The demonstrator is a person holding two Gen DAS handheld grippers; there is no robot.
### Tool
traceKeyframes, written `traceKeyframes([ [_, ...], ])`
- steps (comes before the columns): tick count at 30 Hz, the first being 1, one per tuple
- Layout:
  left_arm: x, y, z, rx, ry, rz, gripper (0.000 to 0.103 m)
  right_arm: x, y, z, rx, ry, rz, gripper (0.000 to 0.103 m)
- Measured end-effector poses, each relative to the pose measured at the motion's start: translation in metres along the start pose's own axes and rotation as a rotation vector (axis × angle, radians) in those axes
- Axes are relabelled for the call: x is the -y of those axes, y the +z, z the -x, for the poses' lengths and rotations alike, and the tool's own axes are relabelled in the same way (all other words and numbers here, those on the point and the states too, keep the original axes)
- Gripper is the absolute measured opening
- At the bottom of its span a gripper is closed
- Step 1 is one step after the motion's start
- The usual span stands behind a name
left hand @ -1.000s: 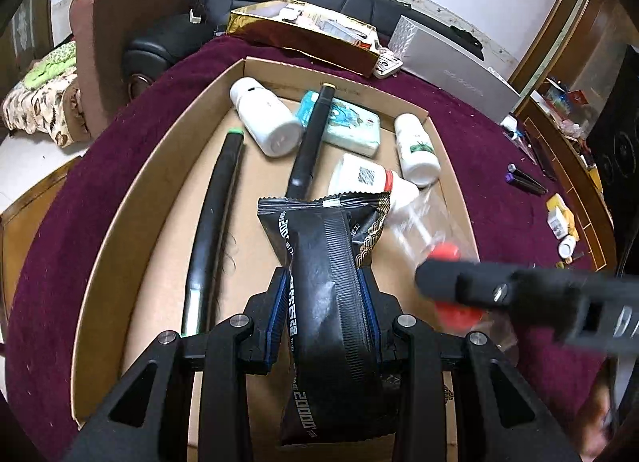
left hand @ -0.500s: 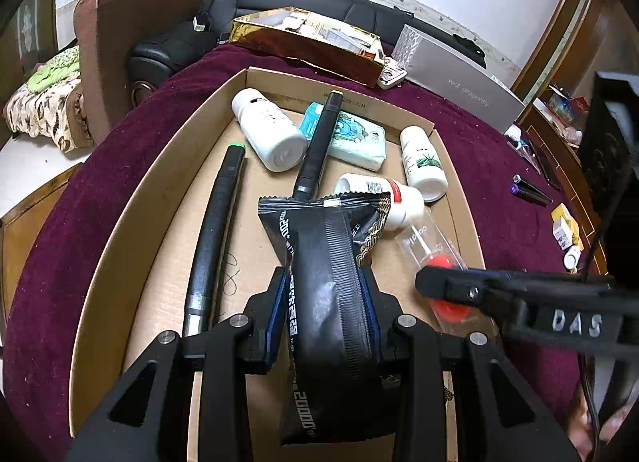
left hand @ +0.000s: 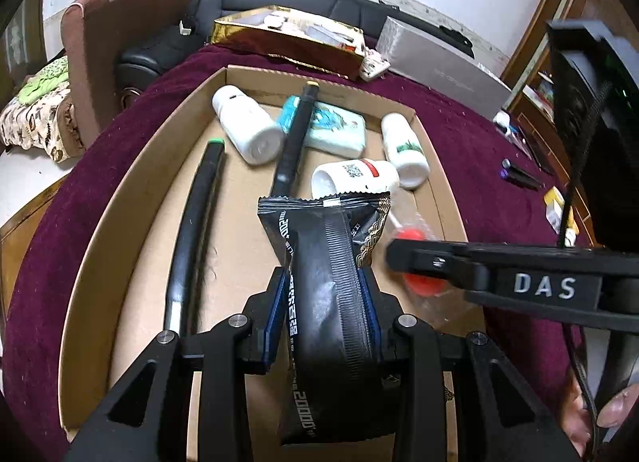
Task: Organize objects
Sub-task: 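Lower the black bag and clear red tube into the tray, open both grippers, then move both grippers back over the remaining clutter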
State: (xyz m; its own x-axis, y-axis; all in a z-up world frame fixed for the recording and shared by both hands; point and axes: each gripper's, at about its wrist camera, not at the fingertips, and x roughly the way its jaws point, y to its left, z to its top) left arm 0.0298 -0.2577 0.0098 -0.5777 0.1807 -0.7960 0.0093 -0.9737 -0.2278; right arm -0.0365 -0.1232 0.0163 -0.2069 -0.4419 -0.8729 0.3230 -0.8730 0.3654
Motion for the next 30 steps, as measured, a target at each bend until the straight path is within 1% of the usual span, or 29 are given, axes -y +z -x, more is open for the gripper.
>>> traceKeyframes([
  [3, 0.000, -0.003, 0.003, -0.003, 0.007, -0.001, 0.030, -0.003, -0.003, -0.003, -0.017, 0.006, 0.017, 0.012],
  [6, -0.004, -0.005, 0.006, -0.006, 0.000, 0.013, 0.030, -0.006, -0.004, -0.002, -0.008, -0.019, 0.043, 0.012],
  [9, -0.009, -0.005, 0.007, -0.011, -0.020, 0.043, 0.032, -0.004, -0.006, 0.001, 0.005, -0.019, 0.049, 0.016],
  [11, -0.012, -0.005, 0.009, -0.013, -0.034, 0.071, 0.040, -0.004, -0.006, 0.005, 0.018, -0.006, 0.045, 0.029],
  [12, -0.014, -0.005, 0.010, -0.012, -0.041, 0.082, 0.041, -0.005, -0.005, 0.005, 0.024, -0.001, 0.045, 0.033],
  [14, -0.015, -0.005, 0.015, -0.005, -0.051, 0.095, 0.041, -0.006, -0.003, 0.012, 0.049, -0.001, 0.051, 0.053],
  [16, -0.017, -0.006, 0.022, 0.005, -0.064, 0.103, 0.041, -0.008, -0.004, 0.019, 0.077, 0.000, 0.055, 0.055],
  [19, -0.018, -0.007, 0.034, 0.034, -0.059, 0.110, 0.041, -0.001, -0.003, 0.034, 0.113, -0.003, 0.039, 0.056],
  [21, -0.019, -0.008, 0.043, 0.060, -0.065, 0.119, 0.041, 0.004, -0.006, 0.046, 0.148, -0.012, 0.035, 0.056],
  [26, -0.010, -0.009, 0.064, 0.115, -0.081, 0.121, 0.041, 0.005, -0.026, 0.091, 0.294, -0.113, 0.078, 0.057],
  [27, -0.006, -0.009, 0.067, 0.125, -0.087, 0.117, 0.041, 0.005, -0.032, 0.101, 0.332, -0.136, 0.088, 0.059],
  [29, 0.004, -0.009, 0.074, 0.150, -0.090, 0.109, 0.041, 0.009, -0.042, 0.123, 0.412, -0.196, 0.099, 0.075],
  [30, 0.010, -0.009, 0.079, 0.169, -0.082, 0.098, 0.041, 0.010, -0.047, 0.134, 0.455, -0.229, 0.103, 0.079],
])
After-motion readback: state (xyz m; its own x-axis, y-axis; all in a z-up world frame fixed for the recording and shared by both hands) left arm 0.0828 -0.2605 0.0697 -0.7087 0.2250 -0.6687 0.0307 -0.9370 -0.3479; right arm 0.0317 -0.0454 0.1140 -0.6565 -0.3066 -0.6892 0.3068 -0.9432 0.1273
